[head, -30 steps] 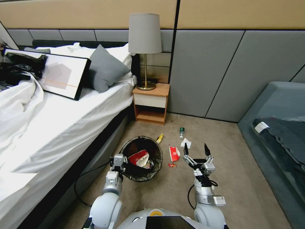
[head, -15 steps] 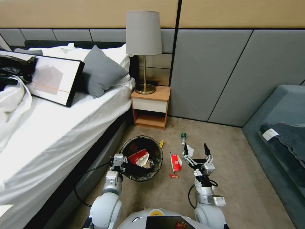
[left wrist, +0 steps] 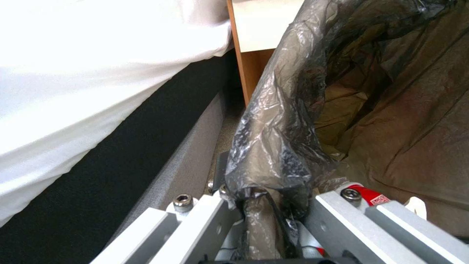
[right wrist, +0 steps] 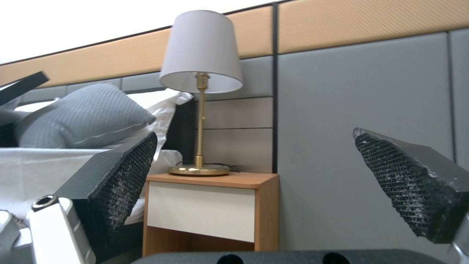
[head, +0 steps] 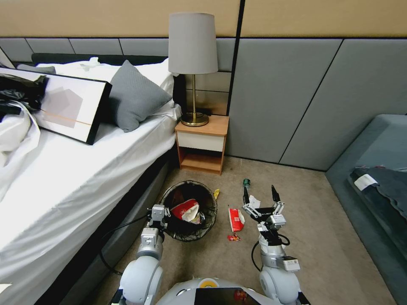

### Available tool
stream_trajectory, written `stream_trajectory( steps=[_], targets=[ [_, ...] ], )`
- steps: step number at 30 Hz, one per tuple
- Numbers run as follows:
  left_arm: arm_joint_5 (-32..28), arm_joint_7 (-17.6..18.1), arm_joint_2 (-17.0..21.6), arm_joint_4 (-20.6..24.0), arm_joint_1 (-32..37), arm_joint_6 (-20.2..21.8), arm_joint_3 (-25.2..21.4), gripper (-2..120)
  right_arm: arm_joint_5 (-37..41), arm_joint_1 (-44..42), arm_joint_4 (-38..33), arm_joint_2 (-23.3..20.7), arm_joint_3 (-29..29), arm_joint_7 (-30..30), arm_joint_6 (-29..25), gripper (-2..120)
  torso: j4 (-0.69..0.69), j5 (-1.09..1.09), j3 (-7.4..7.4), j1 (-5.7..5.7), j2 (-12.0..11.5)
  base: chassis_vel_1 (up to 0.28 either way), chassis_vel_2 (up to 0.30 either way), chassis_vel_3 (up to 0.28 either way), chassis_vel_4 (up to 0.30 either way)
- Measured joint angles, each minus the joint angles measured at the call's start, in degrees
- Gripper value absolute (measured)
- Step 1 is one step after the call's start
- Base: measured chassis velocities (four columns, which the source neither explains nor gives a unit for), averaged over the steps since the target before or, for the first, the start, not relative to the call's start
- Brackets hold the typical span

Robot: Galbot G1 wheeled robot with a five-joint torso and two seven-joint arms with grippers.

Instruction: Pick up the trash bin, then pick up the garbage from the floor and place it into the trash bin.

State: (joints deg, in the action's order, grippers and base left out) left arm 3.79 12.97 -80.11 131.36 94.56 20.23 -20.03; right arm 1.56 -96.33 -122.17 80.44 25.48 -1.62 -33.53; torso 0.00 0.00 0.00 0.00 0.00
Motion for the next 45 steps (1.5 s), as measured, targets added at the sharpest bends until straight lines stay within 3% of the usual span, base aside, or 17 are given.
stream_trajectory(
  steps=[11,13,15,17,24,45],
  targets=[
    [0.04,0.05,0.39,0.30,0.43,0.05,-0.07,2,-0.35,2.61,0.83,-6.53,0.78,5.43,9.24,100,0.00,0.01,0.00,0.00,0.00,0.000,0.000,0.000,0.000],
    [0.12,0.08,0.38,0.39,0.60,0.05,-0.11,2,-0.55,3.51,2.55,-9.78,0.27,8.72,12.76,100,0.02,-0.01,0.00,0.00,0.00,0.000,0.000,0.000,0.000],
    [0.13,0.09,0.35,0.43,0.62,0.05,-0.12,2,-0.54,3.56,2.82,-10.35,0.15,9.32,13.12,100,0.01,0.00,0.00,0.00,0.00,0.000,0.000,0.000,0.000],
    [0.19,0.10,0.36,0.47,0.72,0.05,-0.16,2,-0.43,3.80,5.17,-15.30,-0.89,12.70,15.74,100,0.00,-0.01,0.00,0.00,0.00,0.000,0.000,0.000,0.000],
    [0.28,0.12,0.43,0.46,0.77,0.03,-0.13,2,-0.55,4.44,12.04,-22.14,-3.40,15.75,18.06,100,0.01,0.01,0.00,0.00,0.00,0.000,0.000,0.000,0.000],
    [0.42,0.14,0.61,0.39,0.84,-0.09,0.10,2,-3.45,6.96,31.73,-23.59,-5.01,19.11,12.90,100,0.00,0.00,0.00,0.00,0.00,0.000,0.000,0.000,0.000]
  ],
)
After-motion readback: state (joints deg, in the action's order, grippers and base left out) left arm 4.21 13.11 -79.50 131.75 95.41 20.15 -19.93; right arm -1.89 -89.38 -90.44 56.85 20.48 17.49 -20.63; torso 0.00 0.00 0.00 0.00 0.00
